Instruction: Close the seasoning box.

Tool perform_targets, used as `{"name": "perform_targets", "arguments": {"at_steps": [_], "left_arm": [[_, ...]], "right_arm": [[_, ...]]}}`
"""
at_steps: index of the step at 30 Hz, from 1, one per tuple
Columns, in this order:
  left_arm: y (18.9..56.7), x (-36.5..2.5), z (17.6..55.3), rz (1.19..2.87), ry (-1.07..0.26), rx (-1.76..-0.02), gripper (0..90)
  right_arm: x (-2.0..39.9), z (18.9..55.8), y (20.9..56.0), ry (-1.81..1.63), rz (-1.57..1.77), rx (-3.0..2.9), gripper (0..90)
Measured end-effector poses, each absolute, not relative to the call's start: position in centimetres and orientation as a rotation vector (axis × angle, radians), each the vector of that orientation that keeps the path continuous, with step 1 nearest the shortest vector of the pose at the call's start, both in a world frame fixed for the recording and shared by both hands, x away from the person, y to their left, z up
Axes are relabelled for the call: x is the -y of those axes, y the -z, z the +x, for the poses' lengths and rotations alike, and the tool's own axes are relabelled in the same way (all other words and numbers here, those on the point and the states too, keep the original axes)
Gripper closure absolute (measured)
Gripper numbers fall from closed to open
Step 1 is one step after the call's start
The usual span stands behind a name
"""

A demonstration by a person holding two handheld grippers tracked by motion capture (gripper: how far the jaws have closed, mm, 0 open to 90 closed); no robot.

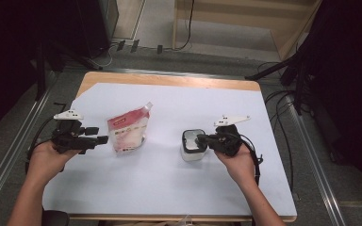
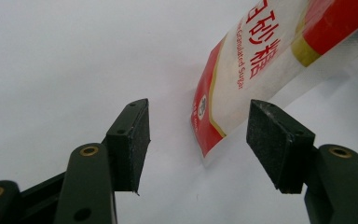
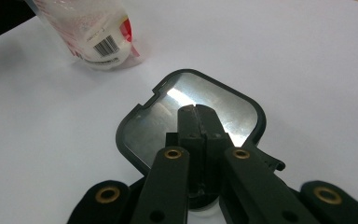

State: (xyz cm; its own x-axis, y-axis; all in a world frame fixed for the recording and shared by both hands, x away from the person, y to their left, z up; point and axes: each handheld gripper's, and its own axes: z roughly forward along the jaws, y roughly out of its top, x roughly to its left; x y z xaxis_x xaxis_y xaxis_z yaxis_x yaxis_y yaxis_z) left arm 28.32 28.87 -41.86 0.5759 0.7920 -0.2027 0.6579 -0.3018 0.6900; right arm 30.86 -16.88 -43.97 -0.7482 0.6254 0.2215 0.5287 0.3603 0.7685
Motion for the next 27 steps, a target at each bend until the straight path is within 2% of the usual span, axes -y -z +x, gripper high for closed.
{"name": "perform_targets", "arguments": {"at_steps": [3, 9, 17, 27], "left_arm": [[41.9, -28.8, 28.3, 2.049, -0.225, -1.154, 40.4], [41.9, -28.8, 28.3, 2.051, -0.236, -1.154, 40.3], [41.9, -29.0, 28.2, 2.033, -0.238, -1.164, 40.2], [42.1, -29.2, 28.2, 2.031, -0.233, -1.168, 40.3]], "right_arm": [[17.0, 30.9, 44.1, -1.369, 1.071, -2.495, 89.8], [17.1, 30.8, 43.9, -1.377, 1.060, -2.487, 81.1], [18.6, 31.1, 43.7, -1.411, 1.089, -2.402, 60.5], [20.8, 31.2, 44.2, -1.405, 1.133, -2.338, 52.7]]}}
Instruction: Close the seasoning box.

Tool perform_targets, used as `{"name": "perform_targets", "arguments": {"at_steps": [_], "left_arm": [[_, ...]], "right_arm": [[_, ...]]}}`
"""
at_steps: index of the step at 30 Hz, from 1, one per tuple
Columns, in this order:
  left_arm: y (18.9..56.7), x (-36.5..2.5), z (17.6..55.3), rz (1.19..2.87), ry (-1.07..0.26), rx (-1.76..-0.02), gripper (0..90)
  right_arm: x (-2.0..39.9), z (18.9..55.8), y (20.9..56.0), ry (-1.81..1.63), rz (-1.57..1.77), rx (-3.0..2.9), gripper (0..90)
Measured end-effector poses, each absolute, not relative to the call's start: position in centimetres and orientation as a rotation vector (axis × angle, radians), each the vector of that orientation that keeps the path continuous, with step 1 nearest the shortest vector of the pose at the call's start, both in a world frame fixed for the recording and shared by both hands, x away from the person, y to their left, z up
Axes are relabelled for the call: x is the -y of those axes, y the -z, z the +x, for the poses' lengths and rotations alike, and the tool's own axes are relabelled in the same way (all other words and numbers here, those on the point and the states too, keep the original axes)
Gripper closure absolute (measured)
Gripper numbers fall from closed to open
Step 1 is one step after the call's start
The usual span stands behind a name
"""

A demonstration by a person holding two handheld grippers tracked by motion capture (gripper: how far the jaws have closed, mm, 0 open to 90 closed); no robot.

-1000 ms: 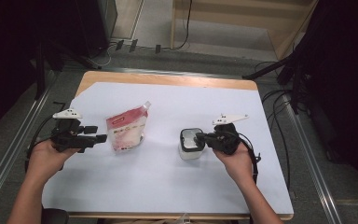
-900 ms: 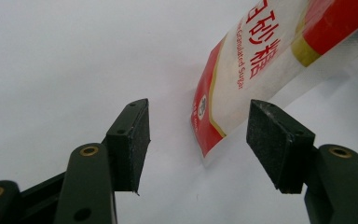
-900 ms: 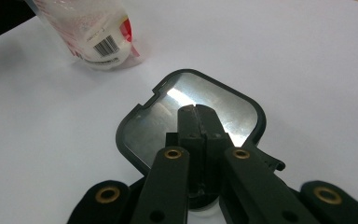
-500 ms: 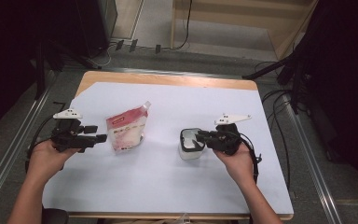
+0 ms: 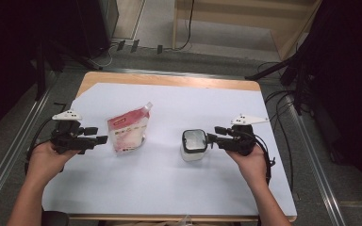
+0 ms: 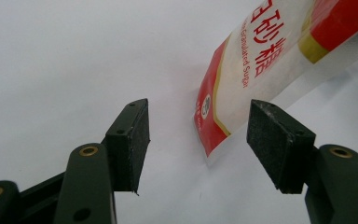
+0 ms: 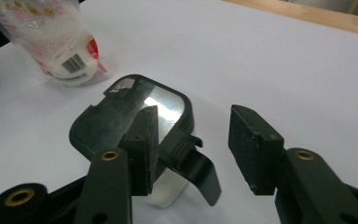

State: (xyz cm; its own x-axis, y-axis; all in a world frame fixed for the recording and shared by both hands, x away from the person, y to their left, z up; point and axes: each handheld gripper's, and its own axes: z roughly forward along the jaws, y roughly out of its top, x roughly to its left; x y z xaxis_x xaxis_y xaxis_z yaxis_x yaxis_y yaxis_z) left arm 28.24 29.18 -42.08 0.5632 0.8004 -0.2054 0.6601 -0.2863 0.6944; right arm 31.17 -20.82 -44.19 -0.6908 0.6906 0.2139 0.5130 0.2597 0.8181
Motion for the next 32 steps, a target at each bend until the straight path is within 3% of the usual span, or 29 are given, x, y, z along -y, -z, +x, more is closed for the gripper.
{"name": "perform_targets", "arguments": {"at_steps": [32], "left_arm": [[43.5, -29.9, 28.7, 2.024, -0.199, -1.207, 37.2]], "right_arm": [[25.7, 32.1, 46.2, -1.302, 1.232, -2.186, 35.3]]}}
